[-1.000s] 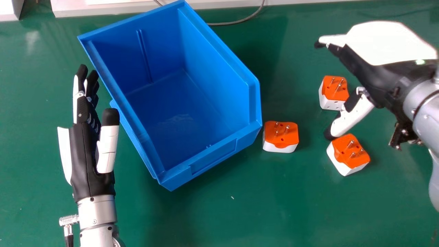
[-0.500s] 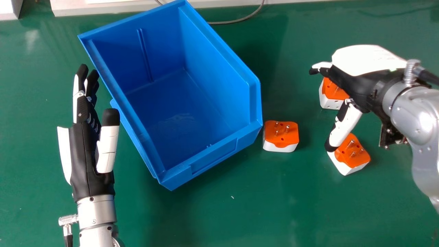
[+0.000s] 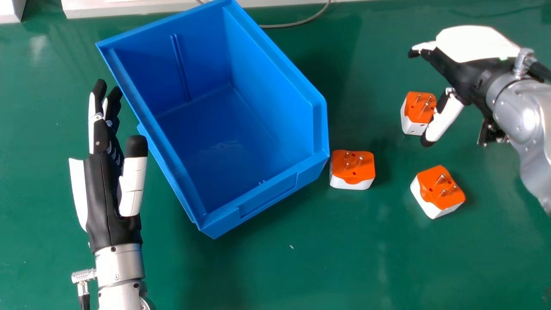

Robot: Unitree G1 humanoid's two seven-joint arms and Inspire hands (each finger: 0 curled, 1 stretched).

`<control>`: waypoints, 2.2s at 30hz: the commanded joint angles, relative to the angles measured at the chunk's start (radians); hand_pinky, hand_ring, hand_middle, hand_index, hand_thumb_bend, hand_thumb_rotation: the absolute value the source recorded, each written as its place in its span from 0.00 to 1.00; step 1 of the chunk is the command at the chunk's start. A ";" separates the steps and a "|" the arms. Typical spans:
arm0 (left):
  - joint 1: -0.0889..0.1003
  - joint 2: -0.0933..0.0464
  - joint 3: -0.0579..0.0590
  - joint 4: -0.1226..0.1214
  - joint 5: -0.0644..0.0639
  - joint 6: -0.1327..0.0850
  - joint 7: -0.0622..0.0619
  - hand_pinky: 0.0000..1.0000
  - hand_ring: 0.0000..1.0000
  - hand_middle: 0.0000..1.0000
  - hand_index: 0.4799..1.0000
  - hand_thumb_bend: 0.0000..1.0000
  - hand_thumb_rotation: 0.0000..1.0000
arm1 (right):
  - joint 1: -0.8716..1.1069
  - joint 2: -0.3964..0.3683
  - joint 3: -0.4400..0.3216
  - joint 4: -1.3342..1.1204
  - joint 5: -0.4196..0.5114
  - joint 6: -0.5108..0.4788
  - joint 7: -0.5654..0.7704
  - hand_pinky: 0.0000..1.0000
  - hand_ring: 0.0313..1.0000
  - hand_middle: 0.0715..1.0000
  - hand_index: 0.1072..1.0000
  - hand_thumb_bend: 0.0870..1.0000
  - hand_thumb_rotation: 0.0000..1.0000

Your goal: Pick all objects and put in blue box

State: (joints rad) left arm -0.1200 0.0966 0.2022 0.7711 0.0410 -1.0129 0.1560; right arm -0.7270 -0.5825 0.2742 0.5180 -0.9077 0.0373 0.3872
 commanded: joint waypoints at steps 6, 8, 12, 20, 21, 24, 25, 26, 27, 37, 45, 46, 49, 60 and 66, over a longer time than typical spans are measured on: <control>-0.005 0.004 -0.002 -0.007 0.003 -0.012 -0.002 0.97 0.95 0.93 0.91 0.93 0.93 | -0.113 -0.015 0.043 0.139 0.037 -0.041 -0.067 0.74 0.92 0.92 0.85 0.81 0.17; -0.005 0.005 -0.001 -0.007 0.006 -0.011 0.001 0.97 0.95 0.93 0.91 0.93 0.93 | -0.136 -0.010 0.061 0.189 0.045 -0.054 -0.067 0.75 0.92 0.92 0.85 0.81 0.16; -0.010 0.007 0.001 -0.002 -0.002 -0.012 -0.002 0.97 0.95 0.93 0.91 0.93 0.93 | -0.194 0.004 0.114 0.318 0.045 -0.097 -0.077 0.78 0.93 0.93 0.85 0.81 0.15; -0.011 0.004 0.004 -0.009 -0.001 -0.013 0.003 0.98 0.95 0.94 0.91 0.94 0.93 | -0.275 0.019 0.262 0.478 -0.022 -0.168 -0.121 0.77 0.92 0.91 0.84 0.80 0.17; -0.011 0.003 0.004 -0.011 -0.002 -0.012 0.003 0.97 0.95 0.93 0.91 0.94 0.93 | -0.279 0.017 0.272 0.489 -0.024 -0.179 -0.133 0.76 0.92 0.91 0.84 0.80 0.18; -0.011 0.004 0.004 -0.013 0.002 -0.011 0.007 0.97 0.95 0.93 0.91 0.94 0.93 | -0.288 0.017 0.295 0.524 -0.024 -0.198 -0.154 0.76 0.91 0.90 0.84 0.81 0.18; -0.011 0.004 0.003 -0.013 0.003 -0.012 0.007 0.97 0.95 0.93 0.91 0.94 0.93 | -0.289 0.019 0.297 0.536 -0.017 -0.202 -0.155 0.75 0.90 0.89 0.84 0.82 0.18; -0.011 0.003 0.003 -0.014 0.002 -0.011 0.006 0.97 0.95 0.93 0.91 0.94 0.93 | -0.291 0.022 0.297 0.549 -0.010 -0.204 -0.154 0.75 0.89 0.89 0.84 0.82 0.18; -0.011 0.002 0.002 -0.013 0.001 -0.012 0.005 0.97 0.95 0.93 0.91 0.94 0.93 | -0.292 0.026 0.300 0.561 -0.006 -0.207 -0.157 0.75 0.89 0.89 0.84 0.83 0.18; -0.010 -0.001 0.002 -0.014 0.002 -0.013 0.007 0.97 0.95 0.93 0.91 0.93 0.93 | -0.328 0.052 0.375 0.635 -0.026 -0.204 -0.153 0.73 0.87 0.89 0.88 0.82 0.14; -0.009 0.002 0.001 -0.019 0.013 -0.009 0.016 0.97 0.95 0.93 0.91 0.93 0.93 | -0.344 0.054 0.386 0.680 -0.018 -0.203 -0.170 0.71 0.86 0.89 0.89 0.81 0.13; -0.009 0.002 0.000 -0.019 0.013 -0.010 0.016 0.97 0.95 0.93 0.91 0.93 0.93 | -0.345 0.053 0.383 0.685 -0.014 -0.205 -0.177 0.70 0.85 0.88 0.89 0.81 0.12; -0.011 0.003 -0.001 -0.016 0.005 -0.015 0.010 0.97 0.95 0.93 0.91 0.93 0.93 | -0.349 0.050 0.375 0.696 -0.005 -0.204 -0.182 0.66 0.81 0.86 0.89 0.82 0.12; -0.001 0.005 -0.002 -0.035 0.007 -0.008 0.010 0.97 0.95 0.93 0.91 0.93 0.94 | -0.353 0.049 0.386 0.708 0.010 -0.235 -0.196 0.44 0.58 0.68 0.85 0.83 0.08; -0.003 0.007 -0.002 -0.026 0.005 -0.014 0.006 0.97 0.95 0.94 0.92 0.94 0.93 | -0.350 0.043 0.382 0.708 0.016 -0.266 -0.217 0.40 0.54 0.64 0.83 0.83 0.07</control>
State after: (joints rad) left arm -0.1230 0.0966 0.2022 0.7578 0.0403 -1.0130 0.1639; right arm -1.0445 -0.5152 0.6638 1.2345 -0.9033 -0.2195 0.1883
